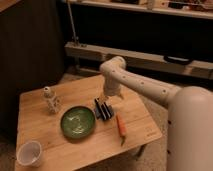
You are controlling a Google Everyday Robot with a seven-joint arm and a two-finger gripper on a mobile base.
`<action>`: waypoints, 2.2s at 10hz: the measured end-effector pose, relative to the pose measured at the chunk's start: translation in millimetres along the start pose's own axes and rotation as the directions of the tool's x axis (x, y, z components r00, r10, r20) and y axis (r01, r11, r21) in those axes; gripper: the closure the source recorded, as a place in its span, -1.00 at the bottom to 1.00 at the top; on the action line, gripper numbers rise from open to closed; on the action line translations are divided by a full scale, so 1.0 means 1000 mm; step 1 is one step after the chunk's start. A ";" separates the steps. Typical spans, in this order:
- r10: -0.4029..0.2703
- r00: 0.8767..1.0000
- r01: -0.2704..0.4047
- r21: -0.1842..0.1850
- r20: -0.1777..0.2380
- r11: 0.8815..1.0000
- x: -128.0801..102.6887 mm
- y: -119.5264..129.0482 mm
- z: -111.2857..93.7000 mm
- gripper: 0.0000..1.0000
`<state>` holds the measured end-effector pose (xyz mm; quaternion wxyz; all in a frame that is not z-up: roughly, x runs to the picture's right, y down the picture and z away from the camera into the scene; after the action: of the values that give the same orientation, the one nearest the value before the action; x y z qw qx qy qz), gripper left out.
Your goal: Place the pepper in the ceramic cup
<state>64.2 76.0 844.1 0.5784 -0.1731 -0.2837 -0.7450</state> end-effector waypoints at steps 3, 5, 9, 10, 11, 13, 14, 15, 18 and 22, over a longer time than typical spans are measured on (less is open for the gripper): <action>0.020 0.998 -0.018 0.038 -0.065 0.999 -0.038 0.026 -0.010 -0.60; -0.006 0.997 0.008 0.033 -0.074 0.999 -0.053 0.016 0.001 -0.60; -0.060 0.996 0.061 0.003 -0.063 0.998 -0.064 0.009 0.031 -0.60; -0.063 0.996 0.063 -0.009 -0.064 0.998 -0.068 0.011 0.032 -0.60; -0.065 0.996 0.064 -0.016 -0.064 0.998 -0.074 0.015 0.035 -0.60; -0.078 0.995 0.077 -0.024 -0.064 0.997 -0.082 0.019 0.042 -0.60; -0.092 0.994 0.090 -0.020 -0.065 0.996 -0.084 0.019 0.049 -0.60; -0.110 0.991 0.109 -0.012 -0.081 0.994 -0.082 0.017 0.054 -0.60; -0.156 0.982 0.154 -0.023 -0.108 0.988 -0.070 0.006 0.071 -0.60; -0.142 0.985 0.138 -0.051 -0.096 0.989 -0.068 0.007 0.084 -0.07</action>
<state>83.4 178.7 871.0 0.5341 -0.1284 -0.2493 -0.7975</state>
